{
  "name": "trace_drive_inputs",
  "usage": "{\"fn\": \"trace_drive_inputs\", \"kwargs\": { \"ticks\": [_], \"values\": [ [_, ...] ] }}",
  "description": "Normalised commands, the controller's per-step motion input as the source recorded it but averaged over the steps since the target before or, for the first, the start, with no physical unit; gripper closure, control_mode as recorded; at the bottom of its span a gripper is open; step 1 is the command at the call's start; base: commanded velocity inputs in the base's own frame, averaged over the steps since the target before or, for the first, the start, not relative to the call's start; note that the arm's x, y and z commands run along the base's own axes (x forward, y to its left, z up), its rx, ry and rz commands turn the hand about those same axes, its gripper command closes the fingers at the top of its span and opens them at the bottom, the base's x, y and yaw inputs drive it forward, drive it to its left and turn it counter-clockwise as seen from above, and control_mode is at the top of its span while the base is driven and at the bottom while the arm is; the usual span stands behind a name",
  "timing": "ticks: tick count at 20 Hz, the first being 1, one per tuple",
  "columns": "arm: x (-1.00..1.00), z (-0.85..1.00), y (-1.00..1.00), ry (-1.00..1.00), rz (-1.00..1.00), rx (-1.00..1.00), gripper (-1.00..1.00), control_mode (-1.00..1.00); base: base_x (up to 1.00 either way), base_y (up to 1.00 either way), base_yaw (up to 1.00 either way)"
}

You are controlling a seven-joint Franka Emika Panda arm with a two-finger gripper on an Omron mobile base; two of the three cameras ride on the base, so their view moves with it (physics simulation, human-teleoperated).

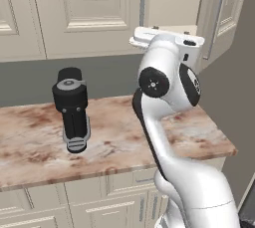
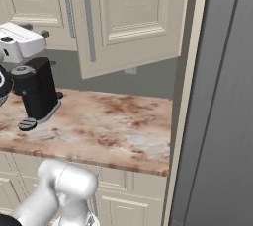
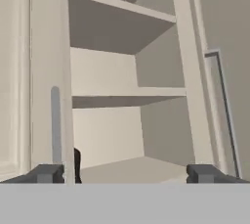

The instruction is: Open the cabinet directly in front. Then move the liquor and the mug to the dining counter with the candle on it.

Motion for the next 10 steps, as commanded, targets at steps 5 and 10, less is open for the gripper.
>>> {"fn": "trace_drive_inputs", "kwargs": {
  "ticks": [5, 10],
  "values": [
    [0.58, 0.0, 0.0, 0.16, -0.22, 0.0, -1.0, -1.0, 0.0, 0.0, 0.0],
    [0.45, 0.0, -0.06, 0.14, -0.11, 0.02, -1.0, -1.0, 0.0, 0.0, 0.0]
  ]
}}
